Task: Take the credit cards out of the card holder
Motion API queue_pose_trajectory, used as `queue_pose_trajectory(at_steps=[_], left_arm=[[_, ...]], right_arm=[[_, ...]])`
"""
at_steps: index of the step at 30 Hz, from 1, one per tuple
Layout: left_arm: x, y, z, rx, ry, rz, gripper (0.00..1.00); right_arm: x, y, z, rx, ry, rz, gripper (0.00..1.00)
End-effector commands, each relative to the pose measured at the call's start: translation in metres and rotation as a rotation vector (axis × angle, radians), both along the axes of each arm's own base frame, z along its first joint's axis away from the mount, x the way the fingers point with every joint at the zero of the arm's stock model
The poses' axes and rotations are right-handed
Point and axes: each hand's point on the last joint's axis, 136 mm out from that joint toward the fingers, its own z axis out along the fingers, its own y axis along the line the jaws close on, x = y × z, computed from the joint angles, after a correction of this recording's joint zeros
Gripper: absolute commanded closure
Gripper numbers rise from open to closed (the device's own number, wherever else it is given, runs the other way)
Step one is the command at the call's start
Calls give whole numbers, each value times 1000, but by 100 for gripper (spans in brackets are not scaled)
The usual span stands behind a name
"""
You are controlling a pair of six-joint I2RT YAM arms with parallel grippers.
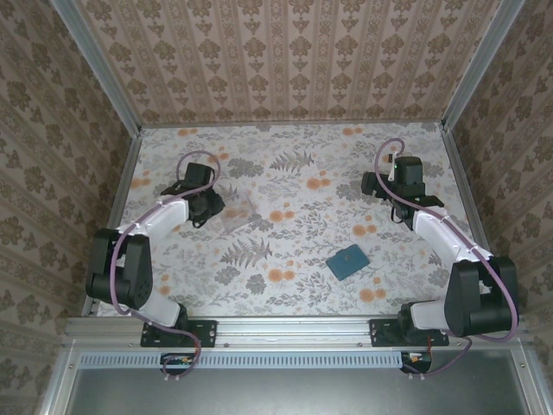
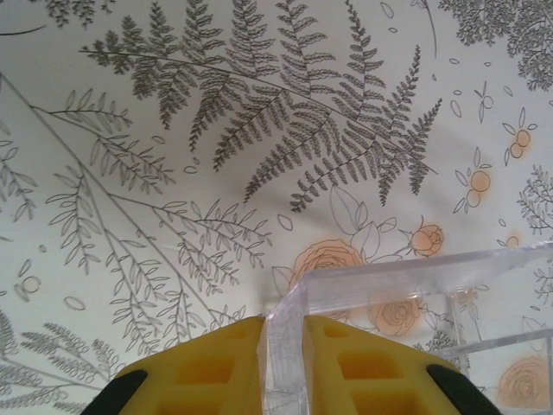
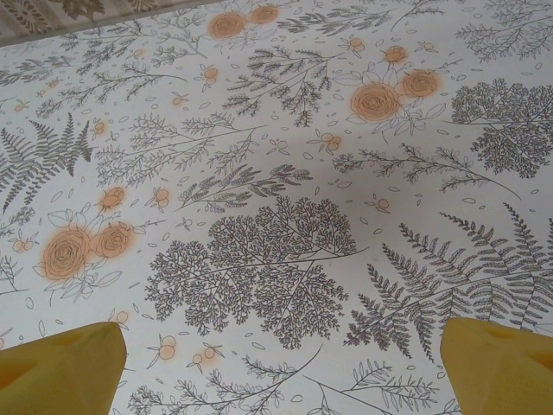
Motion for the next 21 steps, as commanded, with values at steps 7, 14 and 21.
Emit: queue_pose_trajectory(at_steps=[7, 14, 21], left_arm=[[-4, -9, 8, -1, 8, -57, 80], [-1, -16, 17, -16, -10, -76, 78], [0, -23, 18, -27, -8, -91, 78]], right_arm=[[0, 6, 12, 24, -14, 18, 5], [0, 7, 11, 24, -10, 21, 5], [0, 8, 11, 24, -8, 22, 5]])
